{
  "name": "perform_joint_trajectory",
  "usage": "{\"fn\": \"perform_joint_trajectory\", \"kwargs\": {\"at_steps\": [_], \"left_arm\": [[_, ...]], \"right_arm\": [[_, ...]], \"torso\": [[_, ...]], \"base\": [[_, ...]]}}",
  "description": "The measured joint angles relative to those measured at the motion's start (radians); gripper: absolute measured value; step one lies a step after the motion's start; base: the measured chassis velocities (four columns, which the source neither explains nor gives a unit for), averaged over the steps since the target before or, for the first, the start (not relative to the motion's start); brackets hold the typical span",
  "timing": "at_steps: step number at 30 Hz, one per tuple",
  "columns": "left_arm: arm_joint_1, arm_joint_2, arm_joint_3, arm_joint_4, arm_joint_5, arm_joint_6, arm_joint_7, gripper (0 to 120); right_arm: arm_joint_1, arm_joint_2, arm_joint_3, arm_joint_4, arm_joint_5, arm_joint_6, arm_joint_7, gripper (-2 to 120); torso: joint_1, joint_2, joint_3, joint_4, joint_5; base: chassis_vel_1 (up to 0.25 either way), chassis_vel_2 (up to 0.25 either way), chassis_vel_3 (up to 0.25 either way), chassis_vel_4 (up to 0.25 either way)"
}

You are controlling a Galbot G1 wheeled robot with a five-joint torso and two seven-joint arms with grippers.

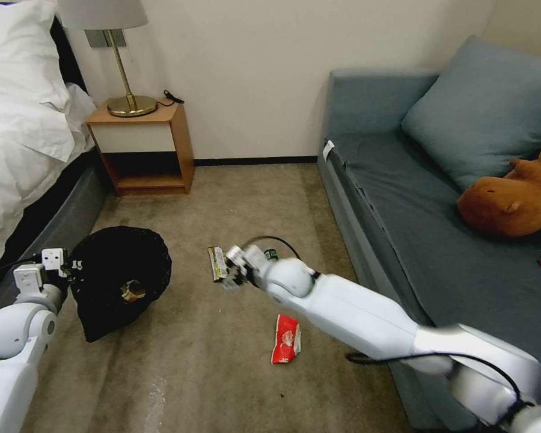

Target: Pick up the trash bin, then pick up the garbage on the floor and place it into the trash bin.

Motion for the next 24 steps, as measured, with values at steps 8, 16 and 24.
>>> {"fn": "perform_joint_trajectory", "kwargs": {"at_steps": [8,16,24], "left_arm": [[-0.003,-0.004,0.005,0.008,0.007,-0.002,0.000,4],[-0.005,-0.007,0.008,0.008,0.010,-0.002,0.000,4],[-0.004,-0.012,0.011,0.002,0.015,0.000,0.000,4]], "right_arm": [[-0.101,-0.106,0.046,0.016,-0.043,0.012,0.001,100],[-0.148,-0.142,0.066,0.025,-0.055,0.016,0.000,100],[-0.221,-0.154,0.095,0.023,-0.077,0.022,-0.006,100]], "torso": [[0.000,0.000,0.000,0.0001,-0.0001],[0.000,0.000,0.000,0.0001,-0.0001],[0.000,0.000,0.000,0.0002,-0.0002]], "base": [[0.000,0.000,0.000,0.000],[0.000,0.000,0.000,0.000],[0.000,0.000,0.000,0.000]]}}
